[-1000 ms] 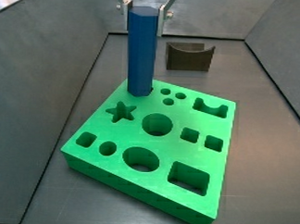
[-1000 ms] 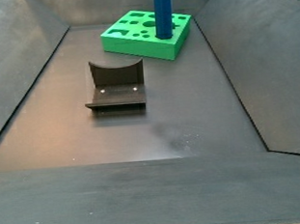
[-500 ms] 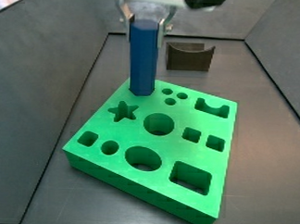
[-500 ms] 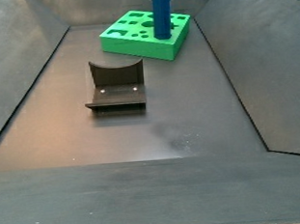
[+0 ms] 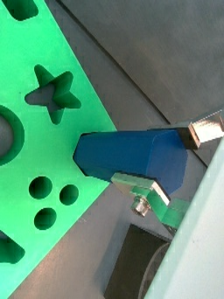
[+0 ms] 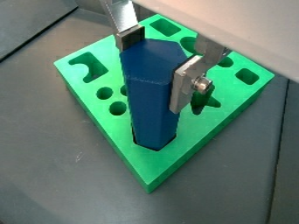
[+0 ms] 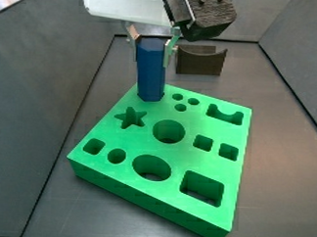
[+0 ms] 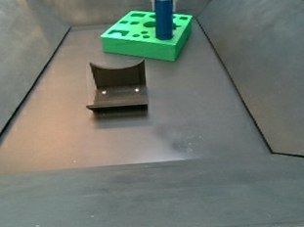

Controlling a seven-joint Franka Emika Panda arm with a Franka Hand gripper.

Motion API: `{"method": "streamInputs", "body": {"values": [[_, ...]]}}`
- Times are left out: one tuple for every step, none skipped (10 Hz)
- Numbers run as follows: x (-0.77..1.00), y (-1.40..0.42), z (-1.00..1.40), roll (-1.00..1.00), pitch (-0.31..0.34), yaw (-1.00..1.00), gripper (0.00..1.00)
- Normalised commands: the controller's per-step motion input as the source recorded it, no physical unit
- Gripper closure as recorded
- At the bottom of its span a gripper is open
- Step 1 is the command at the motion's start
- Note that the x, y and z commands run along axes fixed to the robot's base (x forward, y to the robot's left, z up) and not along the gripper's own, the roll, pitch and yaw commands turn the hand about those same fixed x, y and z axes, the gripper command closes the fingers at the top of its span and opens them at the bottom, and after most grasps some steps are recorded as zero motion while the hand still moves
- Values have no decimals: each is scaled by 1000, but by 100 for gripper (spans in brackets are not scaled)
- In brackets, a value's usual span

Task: Pick up the hexagon object. Move up. Move to above the board. Insert the hexagon object.
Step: Insert the hexagon object.

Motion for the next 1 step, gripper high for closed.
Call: {"method": "streamInputs", "body": {"values": [[0,0,0,0,0,0,100]]}}
